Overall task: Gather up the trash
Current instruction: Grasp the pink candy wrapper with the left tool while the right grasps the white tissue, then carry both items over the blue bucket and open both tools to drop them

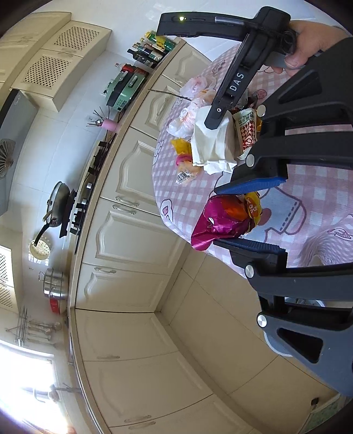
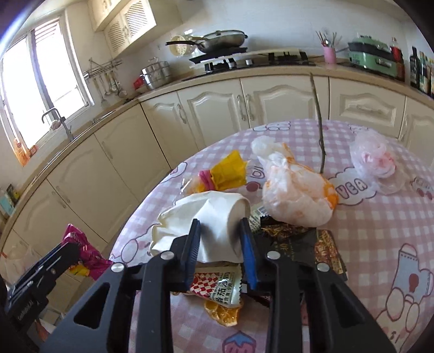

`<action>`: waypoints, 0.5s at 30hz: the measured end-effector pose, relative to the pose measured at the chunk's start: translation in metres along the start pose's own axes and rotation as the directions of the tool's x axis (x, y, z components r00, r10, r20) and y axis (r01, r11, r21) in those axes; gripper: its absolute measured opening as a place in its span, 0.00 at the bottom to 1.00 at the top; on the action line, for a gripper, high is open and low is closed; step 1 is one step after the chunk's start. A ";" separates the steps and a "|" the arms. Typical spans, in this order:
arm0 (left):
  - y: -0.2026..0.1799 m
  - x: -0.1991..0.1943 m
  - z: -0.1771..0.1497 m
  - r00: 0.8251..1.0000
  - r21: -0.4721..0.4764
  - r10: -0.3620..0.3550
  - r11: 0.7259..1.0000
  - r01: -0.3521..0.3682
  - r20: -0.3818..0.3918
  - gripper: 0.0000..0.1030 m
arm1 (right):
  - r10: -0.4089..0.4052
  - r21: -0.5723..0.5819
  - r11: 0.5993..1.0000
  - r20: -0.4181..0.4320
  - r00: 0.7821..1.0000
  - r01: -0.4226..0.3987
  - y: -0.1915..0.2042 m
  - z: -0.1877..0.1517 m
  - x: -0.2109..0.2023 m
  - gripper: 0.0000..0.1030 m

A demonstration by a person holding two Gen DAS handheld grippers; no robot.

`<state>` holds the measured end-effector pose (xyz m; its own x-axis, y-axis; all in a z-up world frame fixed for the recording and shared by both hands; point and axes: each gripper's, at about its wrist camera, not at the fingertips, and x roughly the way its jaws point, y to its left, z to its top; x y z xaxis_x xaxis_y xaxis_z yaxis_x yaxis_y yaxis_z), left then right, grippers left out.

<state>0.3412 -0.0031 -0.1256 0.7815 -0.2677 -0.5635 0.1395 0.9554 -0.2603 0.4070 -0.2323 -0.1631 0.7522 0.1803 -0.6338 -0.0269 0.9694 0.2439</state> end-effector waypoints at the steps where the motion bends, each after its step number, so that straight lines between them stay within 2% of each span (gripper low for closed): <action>1: 0.001 -0.001 -0.001 1.000 -0.003 -0.002 1.000 0.002 0.002 0.29 | -0.001 -0.008 1.000 0.011 1.000 0.001 0.002 0.000 -0.003 0.26; 2: 0.002 -0.002 -0.001 1.000 -0.006 -0.004 1.000 0.004 0.004 0.29 | 0.000 -0.015 1.000 0.025 1.000 0.000 0.004 -0.001 -0.006 0.17; 10: 0.026 -0.022 -0.003 0.999 -0.036 0.013 0.999 -0.012 0.037 0.29 | 0.045 -0.060 0.997 0.095 0.994 -0.039 0.033 -0.002 -0.031 0.16; 15: 0.052 -0.037 -0.004 0.997 -0.062 0.050 0.997 -0.047 0.056 0.29 | 0.115 -0.113 0.988 0.112 0.987 -0.102 0.072 -0.004 -0.041 0.16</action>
<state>0.3173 0.0557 -0.1213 0.8204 -0.2118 -0.5311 0.0650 0.9574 -0.2814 0.3718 -0.1696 -0.1222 0.8129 0.2709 -0.5155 -0.1780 0.9584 0.2231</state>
